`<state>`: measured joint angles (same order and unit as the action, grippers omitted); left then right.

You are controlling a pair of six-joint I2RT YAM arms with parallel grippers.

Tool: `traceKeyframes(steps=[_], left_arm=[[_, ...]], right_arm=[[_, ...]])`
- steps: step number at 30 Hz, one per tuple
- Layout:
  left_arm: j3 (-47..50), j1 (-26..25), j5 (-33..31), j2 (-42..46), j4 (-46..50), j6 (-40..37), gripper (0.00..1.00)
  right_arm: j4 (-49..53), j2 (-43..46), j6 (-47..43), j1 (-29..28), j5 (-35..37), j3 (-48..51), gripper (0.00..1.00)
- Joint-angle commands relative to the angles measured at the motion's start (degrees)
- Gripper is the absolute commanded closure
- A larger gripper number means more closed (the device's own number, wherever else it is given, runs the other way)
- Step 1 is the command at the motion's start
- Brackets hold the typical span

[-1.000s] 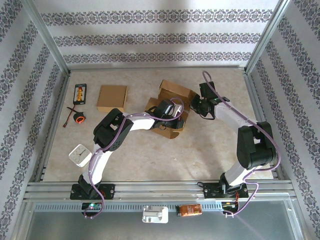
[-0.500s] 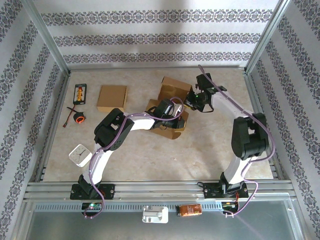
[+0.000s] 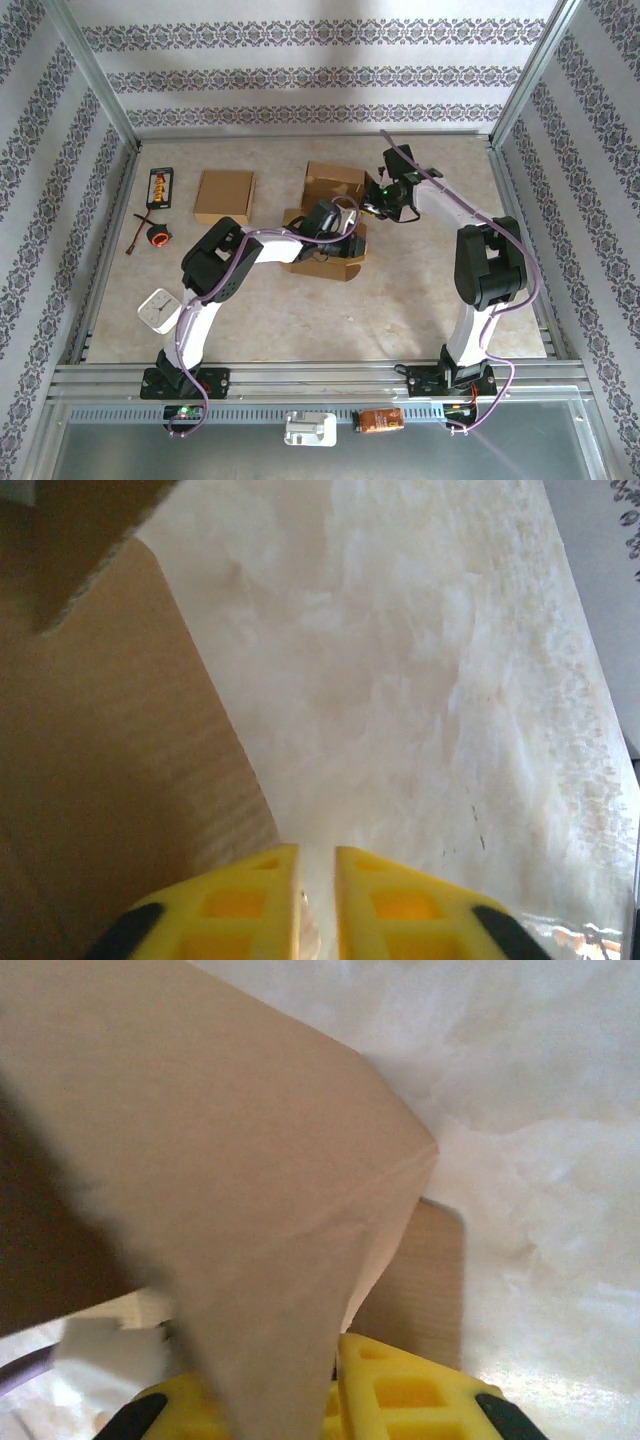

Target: Fold the paper box

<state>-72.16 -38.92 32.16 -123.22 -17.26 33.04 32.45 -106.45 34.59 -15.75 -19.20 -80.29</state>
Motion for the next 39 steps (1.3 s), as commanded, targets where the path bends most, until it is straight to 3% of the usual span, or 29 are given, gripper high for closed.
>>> traceKeyframes(steps=[1, 5, 9, 13, 18, 21, 25, 31, 35, 39], left_arm=[[3.56, 0.05, -4.18, 8.95, -6.65, -2.30, 0.76], [8.00, 0.11, -11.63, 18.62, -6.64, -3.48, 0.54], [10.64, 0.80, -20.72, 27.68, -2.28, -3.71, 0.53], [4.52, 4.79, -27.90, 32.11, 14.67, -2.09, 0.57], [-3.83, 13.70, -20.56, 28.44, 26.20, 1.07, 0.56], [-6.04, 17.62, -17.17, 25.78, 28.34, 1.98, 0.49], [-6.28, 19.62, -12.26, 22.99, 25.20, 2.08, 0.40], [-5.57, 20.31, -5.26, 18.45, 14.27, 6.03, 0.35], [-5.74, 20.28, -3.86, 15.59, 10.89, 8.29, 0.36], [-6.02, 20.28, -3.72, 14.06, 11.58, 9.05, 0.50]], right_arm=[[4.88, -1.32, -3.35, -1.82, 7.02, -0.01, 0.84], [4.86, -1.28, -3.76, -2.42, 8.17, -0.78, 0.84], [4.38, -2.03, -3.65, -3.12, 8.23, -1.01, 0.84], [4.29, -2.27, -3.79, -4.17, 8.56, -1.40, 0.84], [4.38, -2.07, -4.18, -4.73, 9.13, -1.86, 0.84], [4.38, -1.92, -4.74, -4.91, 9.49, -1.89, 0.85], [4.54, -1.81, -5.34, -5.32, 10.05, -2.06, 0.88], [4.91, -1.91, -5.84, -5.48, 9.89, -2.58, 0.88], [5.32, -2.06, -6.37, -6.00, 9.97, -3.02, 0.88], [5.55, -2.17, -6.42, -6.53, 9.97, -3.56, 0.88]])
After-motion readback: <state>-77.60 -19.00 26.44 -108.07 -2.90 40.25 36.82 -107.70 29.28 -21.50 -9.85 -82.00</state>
